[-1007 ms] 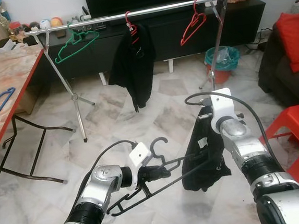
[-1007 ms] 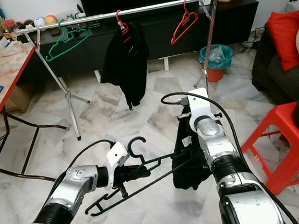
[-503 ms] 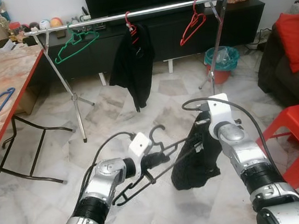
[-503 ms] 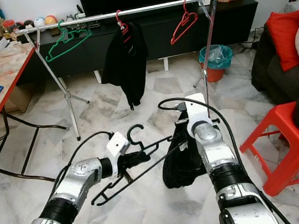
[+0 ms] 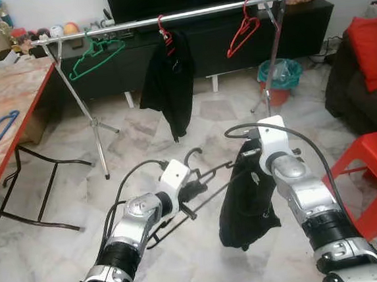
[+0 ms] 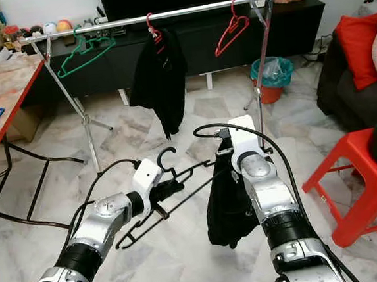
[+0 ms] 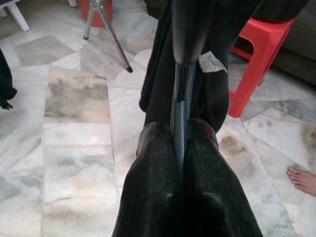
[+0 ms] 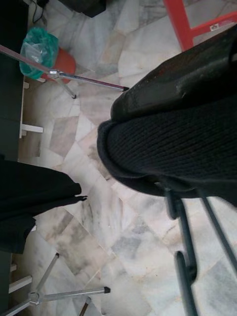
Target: Hang hanger
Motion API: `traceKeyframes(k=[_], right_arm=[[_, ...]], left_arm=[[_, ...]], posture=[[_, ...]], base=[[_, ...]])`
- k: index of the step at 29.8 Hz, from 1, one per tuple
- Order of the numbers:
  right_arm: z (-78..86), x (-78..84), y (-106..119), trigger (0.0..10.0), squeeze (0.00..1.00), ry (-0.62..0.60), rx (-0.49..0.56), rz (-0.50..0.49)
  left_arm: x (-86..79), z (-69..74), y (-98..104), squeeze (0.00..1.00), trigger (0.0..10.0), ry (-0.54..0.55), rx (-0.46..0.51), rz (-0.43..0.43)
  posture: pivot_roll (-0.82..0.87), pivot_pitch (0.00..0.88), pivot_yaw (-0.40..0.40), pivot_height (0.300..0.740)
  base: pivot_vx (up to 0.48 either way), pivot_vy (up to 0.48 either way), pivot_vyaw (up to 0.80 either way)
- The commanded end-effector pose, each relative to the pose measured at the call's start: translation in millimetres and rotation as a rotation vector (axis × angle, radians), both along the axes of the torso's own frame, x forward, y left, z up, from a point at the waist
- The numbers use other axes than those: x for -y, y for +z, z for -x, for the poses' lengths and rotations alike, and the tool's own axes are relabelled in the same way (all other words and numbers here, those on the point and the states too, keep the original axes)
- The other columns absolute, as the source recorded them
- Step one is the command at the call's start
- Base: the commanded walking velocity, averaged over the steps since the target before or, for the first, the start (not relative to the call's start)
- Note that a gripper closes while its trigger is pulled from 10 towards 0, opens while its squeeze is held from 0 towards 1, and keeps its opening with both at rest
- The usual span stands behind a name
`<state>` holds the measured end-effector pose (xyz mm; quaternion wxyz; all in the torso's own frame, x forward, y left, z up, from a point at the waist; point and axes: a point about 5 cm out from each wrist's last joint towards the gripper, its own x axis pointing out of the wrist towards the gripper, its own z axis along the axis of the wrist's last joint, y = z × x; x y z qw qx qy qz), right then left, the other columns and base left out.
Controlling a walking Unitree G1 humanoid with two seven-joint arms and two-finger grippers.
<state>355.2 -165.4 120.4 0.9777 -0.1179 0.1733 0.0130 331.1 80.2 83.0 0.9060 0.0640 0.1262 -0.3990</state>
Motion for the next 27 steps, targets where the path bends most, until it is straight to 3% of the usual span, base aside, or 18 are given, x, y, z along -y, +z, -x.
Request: traceKeyframes(k=[1, 8, 17, 24, 27], right_arm=[[0.2, -1.8, 7, 10.0, 0.0, 0.011, 0.023, 0.009], [2.3, 11.4, 6, 10.0, 0.0, -0.047, 0.015, 0.022], [3.1, 10.2, 10, 10.0, 0.0, -0.043, 0.021, 0.019], [3.1, -2.2, 15, 10.0, 0.0, 0.017, 0.03, -0.007], [4.2, -15.2, 20, 10.0, 0.0, 0.069, 0.033, -0.05]], left_arm=[[-7.9, -4.1, 1, 0.0, 10.0, 0.034, 0.011, -0.023], [-15.9, -4.1, -1, 0.0, 10.0, 0.031, 0.014, -0.059], [-18.9, -10.8, 4, 0.0, 10.0, 0.098, 0.046, -0.043], [-2.7, 1.4, 1, 0.0, 10.0, -0.049, -0.004, 0.04], [2.7, 5.9, 2, 0.0, 10.0, -0.11, -0.025, 0.083]], posture=[[-0.06, 0.0, 0.073, 0.74], [-0.06, 0.0, 0.071, 0.74], [-0.06, 0.0, 0.07, 0.74], [-0.06, 0.0, 0.067, 0.74], [-0.06, 0.0, 0.066, 0.74]], base=[[0.0, 0.0, 0.0], [0.0, 0.0, 0.0], [0.0, 0.0, 0.0], [0.0, 0.0, 0.0], [0.0, 0.0, 0.0]])
